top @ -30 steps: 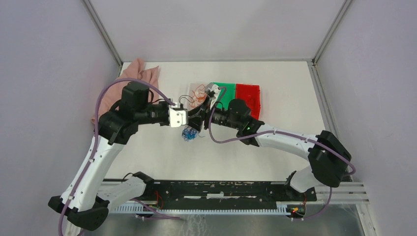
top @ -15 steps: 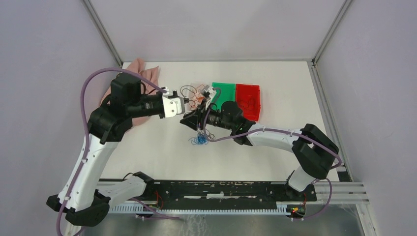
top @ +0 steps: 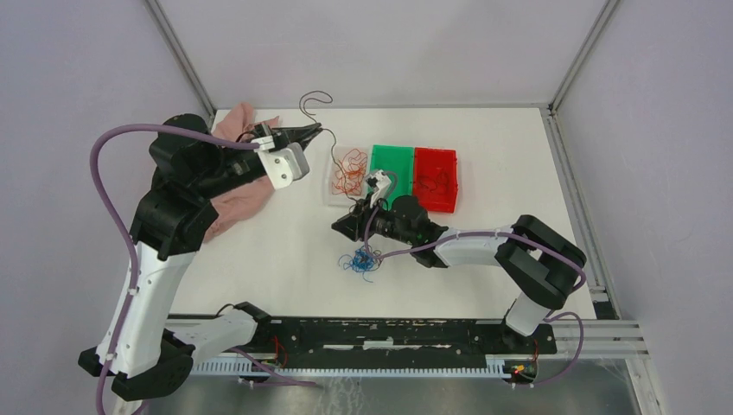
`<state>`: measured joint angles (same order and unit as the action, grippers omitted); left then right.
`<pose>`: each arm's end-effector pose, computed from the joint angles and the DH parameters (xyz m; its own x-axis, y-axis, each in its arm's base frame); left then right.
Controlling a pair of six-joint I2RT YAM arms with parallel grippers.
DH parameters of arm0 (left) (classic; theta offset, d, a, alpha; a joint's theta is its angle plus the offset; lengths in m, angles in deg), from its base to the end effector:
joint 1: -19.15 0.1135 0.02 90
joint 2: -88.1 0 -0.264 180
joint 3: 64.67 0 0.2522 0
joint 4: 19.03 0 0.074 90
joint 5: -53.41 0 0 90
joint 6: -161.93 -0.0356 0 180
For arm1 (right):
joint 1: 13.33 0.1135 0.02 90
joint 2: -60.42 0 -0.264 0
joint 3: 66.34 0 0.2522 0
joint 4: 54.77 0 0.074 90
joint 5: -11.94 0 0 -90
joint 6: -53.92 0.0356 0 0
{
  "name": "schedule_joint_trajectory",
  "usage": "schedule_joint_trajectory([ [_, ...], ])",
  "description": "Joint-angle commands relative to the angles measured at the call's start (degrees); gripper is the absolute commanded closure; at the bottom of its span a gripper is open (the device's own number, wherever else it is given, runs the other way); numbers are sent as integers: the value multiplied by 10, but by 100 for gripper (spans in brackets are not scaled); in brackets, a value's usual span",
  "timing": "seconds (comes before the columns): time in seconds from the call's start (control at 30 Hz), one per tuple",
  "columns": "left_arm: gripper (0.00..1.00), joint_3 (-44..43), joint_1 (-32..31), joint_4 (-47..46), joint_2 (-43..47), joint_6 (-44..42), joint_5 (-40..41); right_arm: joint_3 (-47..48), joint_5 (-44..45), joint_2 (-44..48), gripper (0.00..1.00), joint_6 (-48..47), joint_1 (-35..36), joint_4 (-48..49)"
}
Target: Untangle the cables
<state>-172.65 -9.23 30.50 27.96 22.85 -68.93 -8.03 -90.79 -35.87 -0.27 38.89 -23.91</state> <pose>0.1334 -0.0937 0.5263 0.6419 0.3788 -0.6666 0.5908 0.3098 0.7450 0.2117 0.2859 0.2072 -0.5910 0.1691 -0.7887 -0.6894 0.4018 0.6027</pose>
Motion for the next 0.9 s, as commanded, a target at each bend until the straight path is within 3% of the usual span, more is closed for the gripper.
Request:
schedule_joint_trajectory([
  [0.0, 97, -40, -3, -66, -7, 21, 22, -11, 21, 8, 64, 14, -3, 51],
  [0.23, 97, -13, -3, -86, -6, 14, 81, -58, 67, 101, 39, -28, -5, 22],
  [0.4, 97, 61, -3, -165, 16, 24, 169, -72, 96, 214, 31, -75, -14, -38],
  [0.63, 97, 64, -3, -72, 17, 57, 45, -19, 92, 329, 26, -158, -22, -148],
  [0.87, 97, 96, -4, -26, 31, 72, -14, 110, 1, 321, 26, -216, -21, -230],
])
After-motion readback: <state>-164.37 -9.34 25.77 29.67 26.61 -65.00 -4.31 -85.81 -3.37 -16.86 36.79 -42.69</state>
